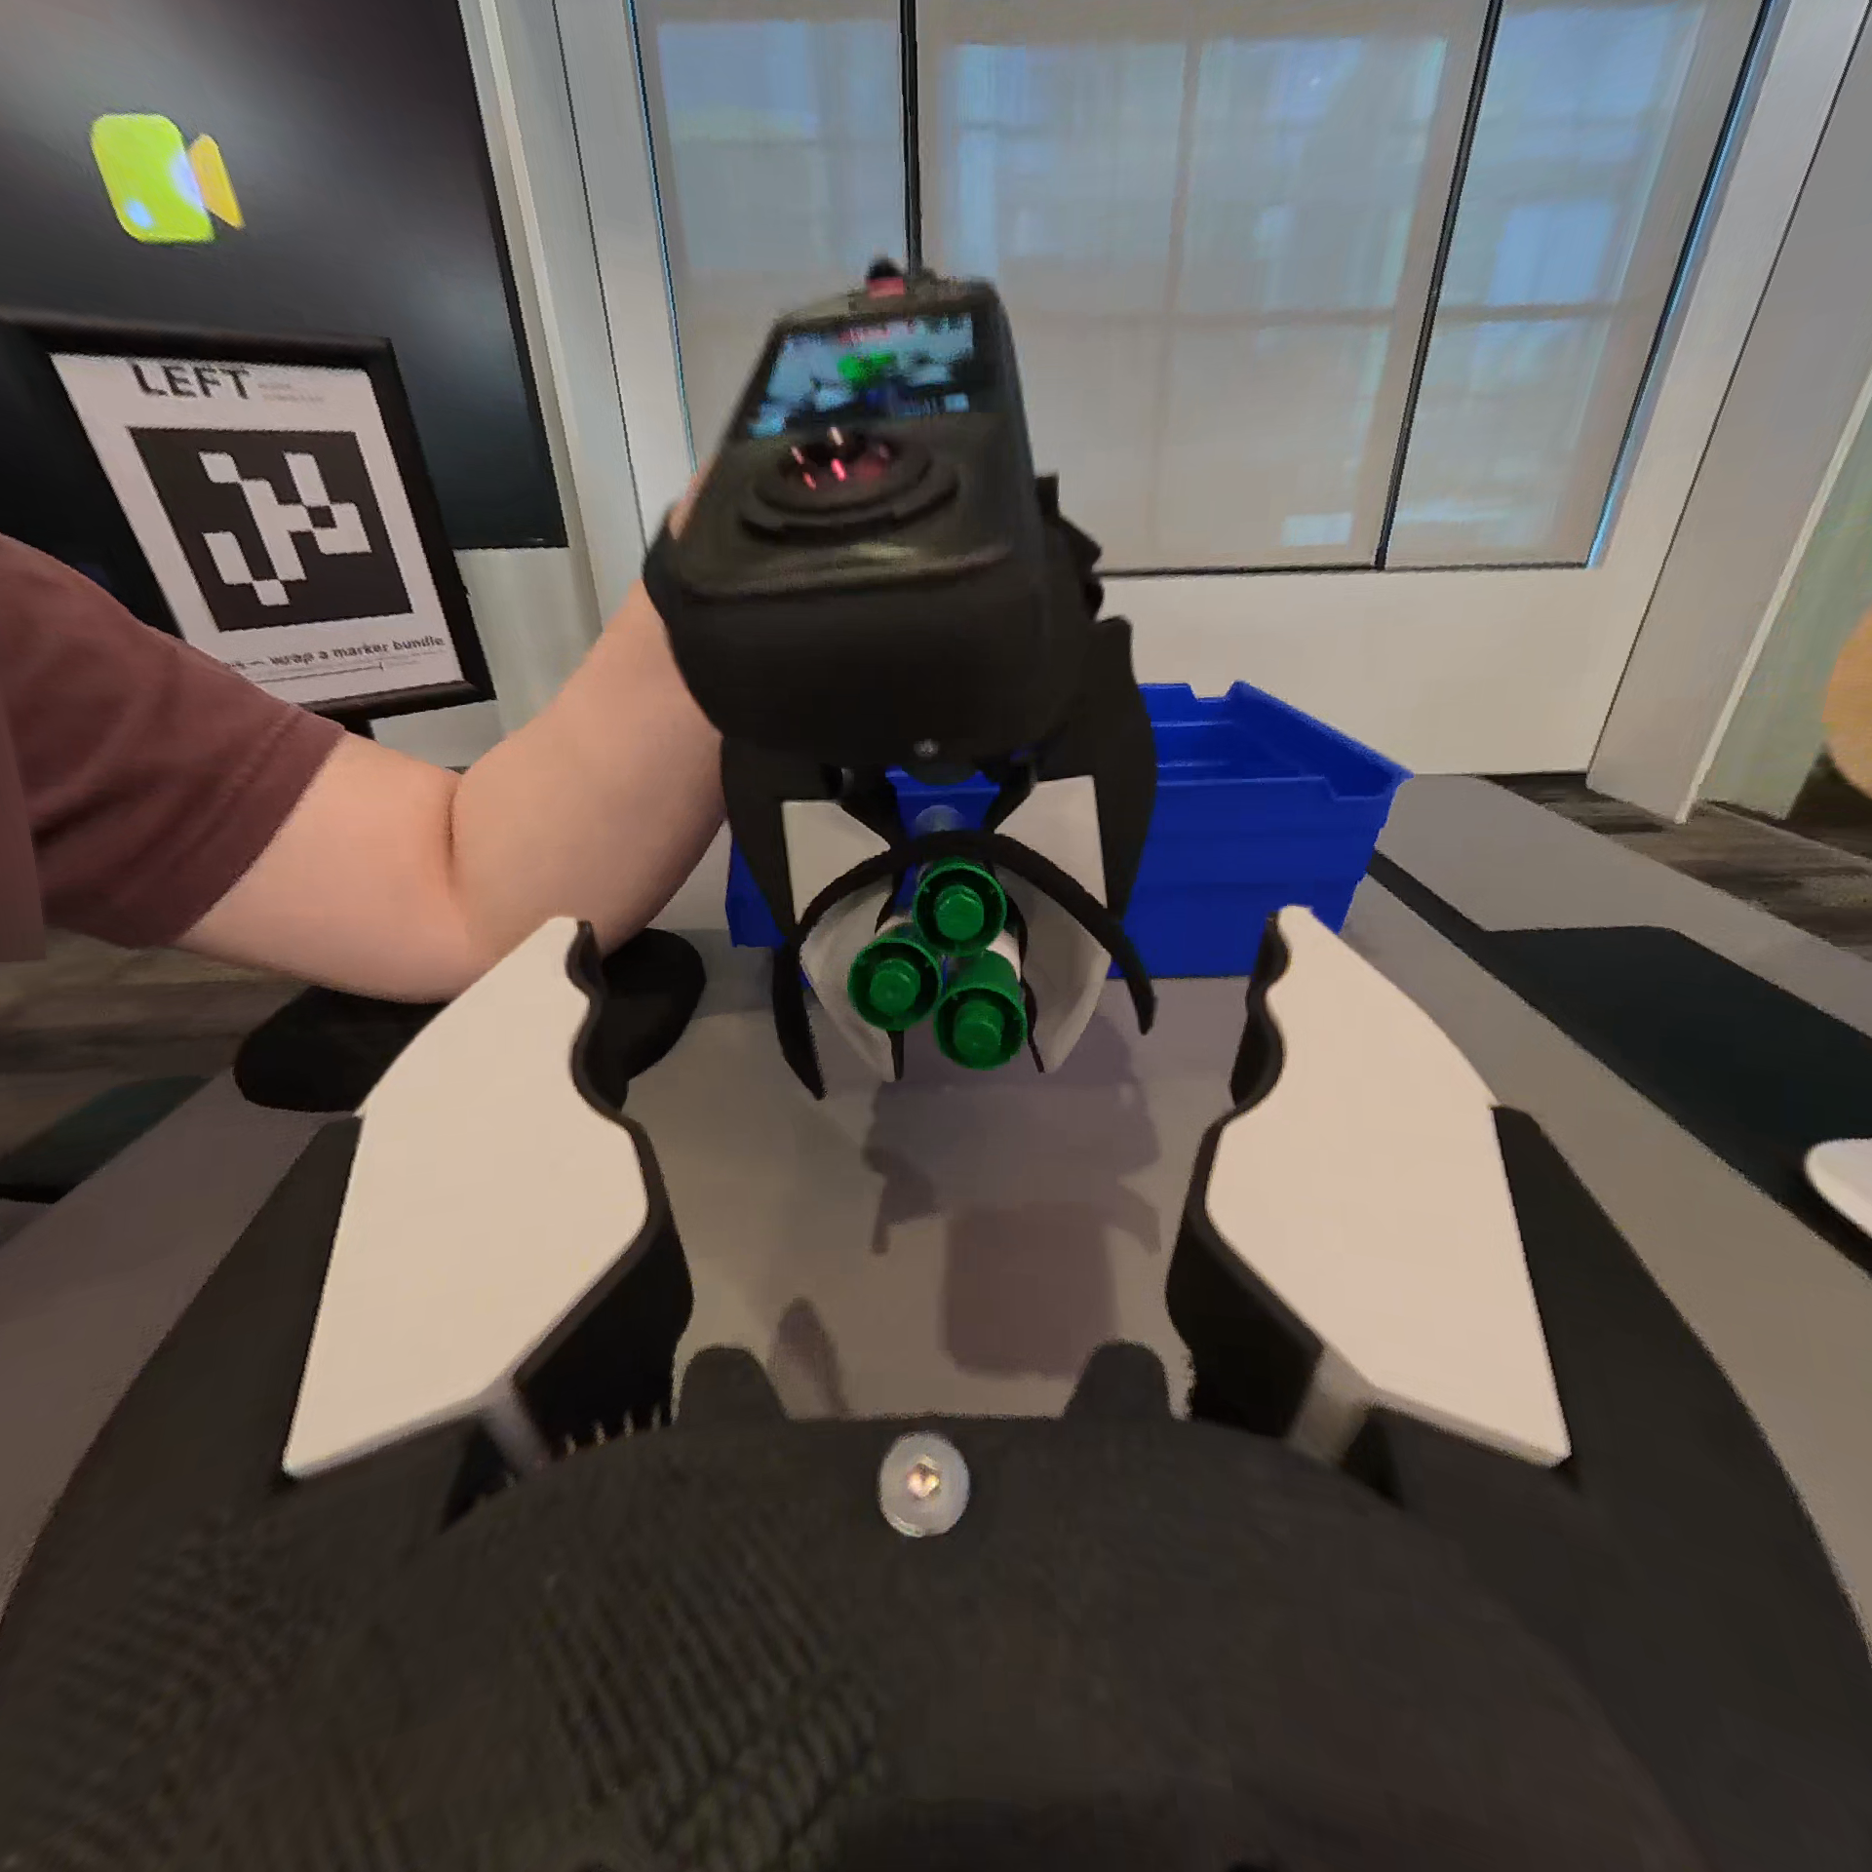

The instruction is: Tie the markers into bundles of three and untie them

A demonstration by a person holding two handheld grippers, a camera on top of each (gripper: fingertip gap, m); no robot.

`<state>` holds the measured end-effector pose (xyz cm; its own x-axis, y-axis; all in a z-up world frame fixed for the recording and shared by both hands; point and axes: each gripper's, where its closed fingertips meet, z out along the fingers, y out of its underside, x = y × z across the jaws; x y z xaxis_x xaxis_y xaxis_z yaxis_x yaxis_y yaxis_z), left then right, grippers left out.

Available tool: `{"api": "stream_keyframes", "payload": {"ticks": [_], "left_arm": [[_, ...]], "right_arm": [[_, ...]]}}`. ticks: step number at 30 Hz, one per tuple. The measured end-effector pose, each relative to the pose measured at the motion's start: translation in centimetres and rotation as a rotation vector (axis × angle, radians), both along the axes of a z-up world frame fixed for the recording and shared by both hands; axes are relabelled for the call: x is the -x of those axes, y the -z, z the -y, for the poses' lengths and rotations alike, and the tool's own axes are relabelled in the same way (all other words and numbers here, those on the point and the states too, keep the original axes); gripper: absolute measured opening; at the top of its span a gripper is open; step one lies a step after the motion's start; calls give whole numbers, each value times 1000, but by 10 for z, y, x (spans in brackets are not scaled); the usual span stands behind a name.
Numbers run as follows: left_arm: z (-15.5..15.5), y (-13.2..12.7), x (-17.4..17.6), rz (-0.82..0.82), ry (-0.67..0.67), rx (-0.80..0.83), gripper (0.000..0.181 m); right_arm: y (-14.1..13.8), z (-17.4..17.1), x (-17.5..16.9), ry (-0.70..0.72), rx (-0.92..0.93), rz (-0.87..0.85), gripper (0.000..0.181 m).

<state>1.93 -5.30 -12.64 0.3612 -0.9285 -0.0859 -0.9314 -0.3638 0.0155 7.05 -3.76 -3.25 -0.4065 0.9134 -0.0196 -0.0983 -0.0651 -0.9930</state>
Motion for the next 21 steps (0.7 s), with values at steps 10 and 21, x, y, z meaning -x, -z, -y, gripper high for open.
{"api": "stream_keyframes", "payload": {"ticks": [10,21], "left_arm": [[2,2,-12,0,31,12,40],[1,1,-15,14,34,8,41]], "right_arm": [[11,23,16,6,-101,11,111],[24,29,16,15,-223,35,87]]}}
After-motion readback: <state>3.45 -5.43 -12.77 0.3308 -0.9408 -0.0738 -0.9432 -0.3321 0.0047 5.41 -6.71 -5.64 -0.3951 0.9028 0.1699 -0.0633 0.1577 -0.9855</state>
